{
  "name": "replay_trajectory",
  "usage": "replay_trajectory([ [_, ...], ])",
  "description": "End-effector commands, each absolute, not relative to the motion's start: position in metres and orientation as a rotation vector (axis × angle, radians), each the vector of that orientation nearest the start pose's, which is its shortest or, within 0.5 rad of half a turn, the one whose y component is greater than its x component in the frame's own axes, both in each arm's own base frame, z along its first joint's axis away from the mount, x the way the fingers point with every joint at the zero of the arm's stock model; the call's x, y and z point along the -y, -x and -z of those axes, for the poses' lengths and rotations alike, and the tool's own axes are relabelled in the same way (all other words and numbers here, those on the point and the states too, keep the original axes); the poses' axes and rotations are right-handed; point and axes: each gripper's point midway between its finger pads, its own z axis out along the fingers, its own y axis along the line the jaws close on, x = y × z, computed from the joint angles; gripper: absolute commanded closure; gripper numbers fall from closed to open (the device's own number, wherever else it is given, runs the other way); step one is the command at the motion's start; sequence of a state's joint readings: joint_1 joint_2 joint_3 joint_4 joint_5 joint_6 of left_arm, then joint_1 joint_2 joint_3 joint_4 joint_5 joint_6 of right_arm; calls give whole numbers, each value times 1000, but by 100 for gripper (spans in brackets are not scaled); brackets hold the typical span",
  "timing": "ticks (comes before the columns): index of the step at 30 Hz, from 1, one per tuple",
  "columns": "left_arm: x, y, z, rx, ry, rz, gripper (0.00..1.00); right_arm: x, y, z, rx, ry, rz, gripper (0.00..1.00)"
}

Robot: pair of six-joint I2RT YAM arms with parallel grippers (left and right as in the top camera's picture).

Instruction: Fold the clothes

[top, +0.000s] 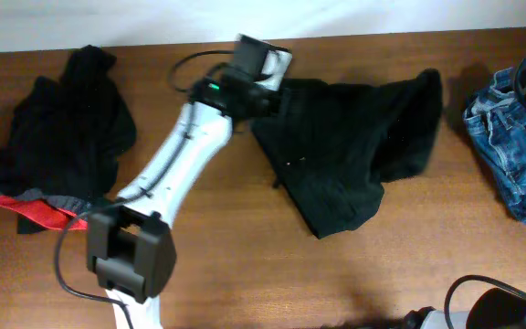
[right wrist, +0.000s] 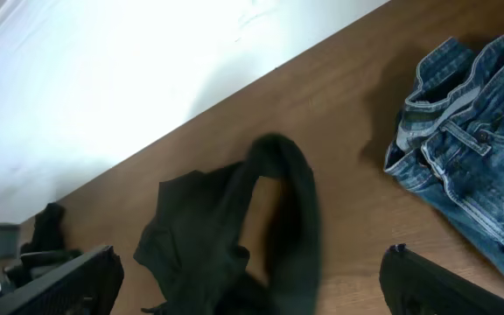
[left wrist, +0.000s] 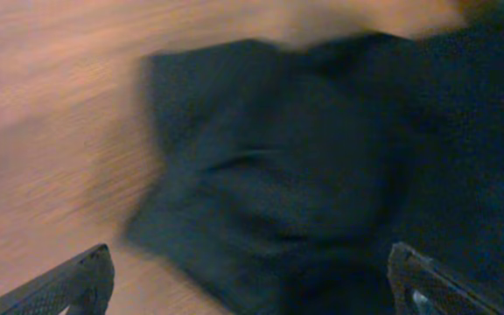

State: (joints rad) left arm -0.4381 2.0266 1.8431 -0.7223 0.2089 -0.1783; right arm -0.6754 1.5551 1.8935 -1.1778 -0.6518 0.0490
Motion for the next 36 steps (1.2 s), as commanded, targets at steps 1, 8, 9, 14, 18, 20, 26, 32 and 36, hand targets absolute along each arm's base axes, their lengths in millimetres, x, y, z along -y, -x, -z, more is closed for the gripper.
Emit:
replay_trajectory([
  [1, 227, -485, -149, -2613, -102, 656, 1, 153, -352, -358, -2181, -524, -438, 1],
  [8, 215, -487, -58, -2792, 99, 774, 1, 154, -354, -355, -2188, -530, -443, 1],
  [9, 217, -488, -52, -2798, 103, 788, 1, 154, -355, -354, -2189, -530, -445, 1],
  [14, 219, -487, -22, -2838, 136, 798, 1, 157, -358, -348, -2201, -542, -455, 1],
  [18, 229, -499, -16, -2780, 99, 871, 1, 159, -361, -343, -2210, -550, -463, 1],
  [20, 236, -505, -19, -2741, 71, 911, 1, 158, -362, -341, -2216, -548, -468, 1],
  [26, 260, -496, -12, -2740, 3, 925, 39, 148, -367, -341, -2225, -506, -476, 1],
  [32, 272, -503, -19, -2679, -57, 939, 99, 148, -367, -341, -2225, -506, -477, 1],
  [36, 256, -517, -33, -2635, -122, 904, 99, 148, -367, -341, -2225, -506, -477, 1],
])
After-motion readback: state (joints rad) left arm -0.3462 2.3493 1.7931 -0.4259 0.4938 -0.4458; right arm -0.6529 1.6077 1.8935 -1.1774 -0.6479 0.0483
